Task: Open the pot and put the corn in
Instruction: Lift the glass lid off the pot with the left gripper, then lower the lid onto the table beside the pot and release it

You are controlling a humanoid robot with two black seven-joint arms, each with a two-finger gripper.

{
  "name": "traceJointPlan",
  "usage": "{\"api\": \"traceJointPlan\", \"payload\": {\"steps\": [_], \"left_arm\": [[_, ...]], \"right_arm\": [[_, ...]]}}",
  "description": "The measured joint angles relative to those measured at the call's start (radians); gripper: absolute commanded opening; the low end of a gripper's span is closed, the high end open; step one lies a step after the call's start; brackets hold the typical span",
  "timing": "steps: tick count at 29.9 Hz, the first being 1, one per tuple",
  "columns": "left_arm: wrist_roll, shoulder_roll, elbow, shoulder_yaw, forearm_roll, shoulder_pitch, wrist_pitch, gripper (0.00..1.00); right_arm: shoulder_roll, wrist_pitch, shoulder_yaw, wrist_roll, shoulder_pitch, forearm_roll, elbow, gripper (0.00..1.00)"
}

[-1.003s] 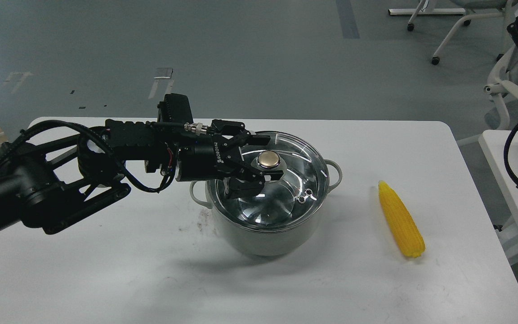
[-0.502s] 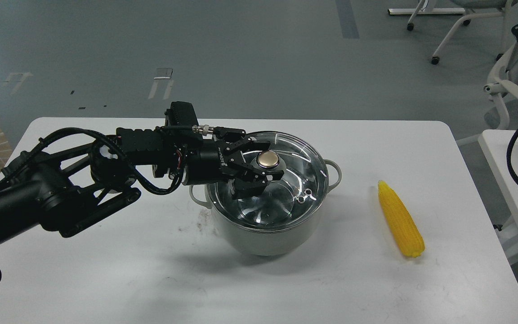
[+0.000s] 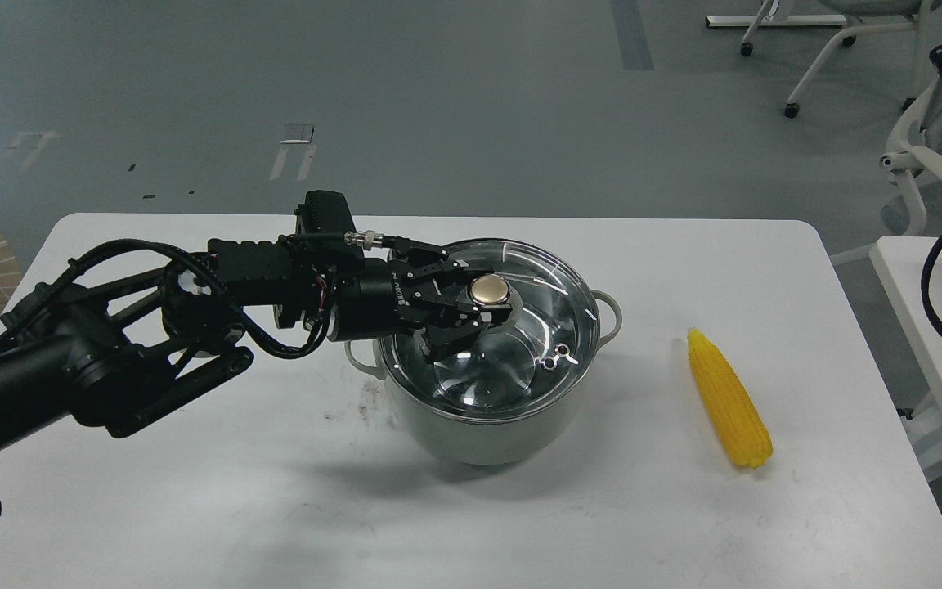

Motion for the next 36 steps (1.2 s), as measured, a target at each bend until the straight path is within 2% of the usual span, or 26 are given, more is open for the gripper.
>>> {"api": "traceJointPlan", "payload": {"steps": [4, 13, 19, 24, 29, 36], "left_arm": [[0.0, 0.004, -0.004, 0.0, 0.0, -0.001, 0.0, 0.35], [-0.001, 0.041, -0.057, -0.023, -0.005, -0.03, -0.009, 0.35], [-0.001, 0.218, -0.152, -0.041, -0.101, -0.074, -0.013, 0.33], [0.0, 0.47, -0.182, -0.074, -0.304, -0.057, 0.002, 0.3], [0.0, 0.623, -0.084, -0.06, -0.416, 0.043, 0.077, 0.3], [0.0, 0.617, 0.133, -0.052, -0.422, 0.24, 0.2, 0.3]], "right_arm": [[0.001, 0.0, 0.0, 0.0, 0.0, -0.001, -0.001, 1.0], [0.0, 0.0, 0.0, 0.0, -0.001, -0.001, -0.004, 1.0], [-0.002, 0.0, 0.001, 0.0, -0.006, -0.001, -0.004, 1.0], [-0.004, 0.0, -0.015, -0.002, -0.024, -0.005, 0.002, 1.0], [-0.013, 0.0, -0.017, -0.002, -0.03, -0.006, 0.008, 1.0], [-0.02, 0.0, -0.024, -0.003, -0.047, -0.016, 0.013, 1.0]]}}
